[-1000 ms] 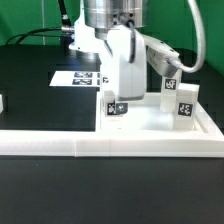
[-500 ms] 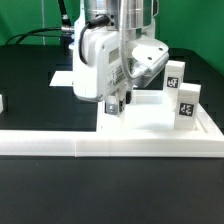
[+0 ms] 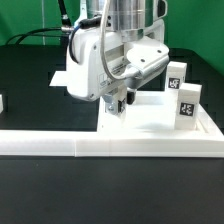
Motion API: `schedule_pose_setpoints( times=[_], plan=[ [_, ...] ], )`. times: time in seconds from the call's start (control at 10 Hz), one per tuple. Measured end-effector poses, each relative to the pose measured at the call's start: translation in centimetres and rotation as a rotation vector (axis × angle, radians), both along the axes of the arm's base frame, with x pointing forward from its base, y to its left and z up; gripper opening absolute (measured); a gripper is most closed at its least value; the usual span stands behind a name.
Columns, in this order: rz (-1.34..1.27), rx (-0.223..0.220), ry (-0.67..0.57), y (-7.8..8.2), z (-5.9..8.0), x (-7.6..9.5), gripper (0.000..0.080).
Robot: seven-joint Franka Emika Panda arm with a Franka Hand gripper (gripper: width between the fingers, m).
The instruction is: Assemble square table
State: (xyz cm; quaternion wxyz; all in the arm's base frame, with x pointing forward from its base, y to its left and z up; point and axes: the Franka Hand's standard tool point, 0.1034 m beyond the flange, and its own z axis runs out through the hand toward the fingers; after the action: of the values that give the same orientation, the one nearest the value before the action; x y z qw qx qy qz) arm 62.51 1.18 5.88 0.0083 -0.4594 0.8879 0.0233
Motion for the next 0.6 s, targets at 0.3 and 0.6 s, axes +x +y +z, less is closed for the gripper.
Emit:
schedule_pose_setpoints(
  times=[0.3, 0.6],
  plan=[
    [0.020, 0.001, -0.001, -0.14, -0.01, -0.16, 0.0300],
    [0.022, 0.001, 0.000, -0.14, -0.09, -0.19, 0.0569]
  ],
)
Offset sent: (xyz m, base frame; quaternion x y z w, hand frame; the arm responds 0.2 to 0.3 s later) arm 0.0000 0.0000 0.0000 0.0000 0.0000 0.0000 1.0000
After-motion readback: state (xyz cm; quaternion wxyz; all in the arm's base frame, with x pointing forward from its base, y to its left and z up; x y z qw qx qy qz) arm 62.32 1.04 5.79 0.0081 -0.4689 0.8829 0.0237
